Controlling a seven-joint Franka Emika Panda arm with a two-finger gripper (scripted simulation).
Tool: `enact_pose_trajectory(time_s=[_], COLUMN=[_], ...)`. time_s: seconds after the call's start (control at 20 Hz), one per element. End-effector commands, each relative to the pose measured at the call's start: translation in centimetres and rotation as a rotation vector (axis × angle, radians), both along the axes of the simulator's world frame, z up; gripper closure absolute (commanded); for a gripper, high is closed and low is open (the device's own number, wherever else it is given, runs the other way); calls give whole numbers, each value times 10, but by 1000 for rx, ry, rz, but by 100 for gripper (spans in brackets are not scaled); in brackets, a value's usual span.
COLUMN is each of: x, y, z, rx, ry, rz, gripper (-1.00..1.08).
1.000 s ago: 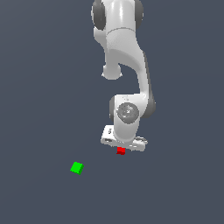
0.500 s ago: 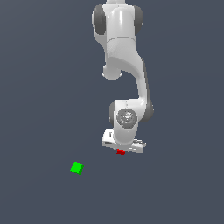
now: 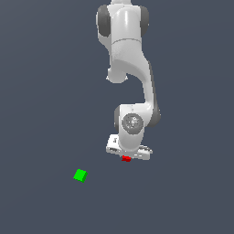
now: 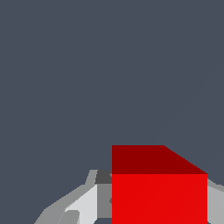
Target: Stack the red cube on top of the green cube.
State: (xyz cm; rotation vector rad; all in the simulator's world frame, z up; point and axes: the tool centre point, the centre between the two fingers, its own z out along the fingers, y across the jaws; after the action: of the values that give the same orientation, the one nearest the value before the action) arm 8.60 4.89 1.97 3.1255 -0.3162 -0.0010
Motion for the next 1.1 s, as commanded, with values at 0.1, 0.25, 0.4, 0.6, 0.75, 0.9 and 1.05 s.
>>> enact_pose_trajectory(time_s=[0.1,0.25,0.4,0.6,0.75,0.9,1.05], x=[0,-1,-1,-1,-2,-2,-1], y=[0,0,0,0,0,0,0], z=[3,11,26,57,77,91,99], rx=[0,0,0,0,0,0,0], ry=[0,0,0,0,-1,-1,-1], rz=[0,0,0,0,0,0,0], gripper=[108,108,108,108,108,108,108])
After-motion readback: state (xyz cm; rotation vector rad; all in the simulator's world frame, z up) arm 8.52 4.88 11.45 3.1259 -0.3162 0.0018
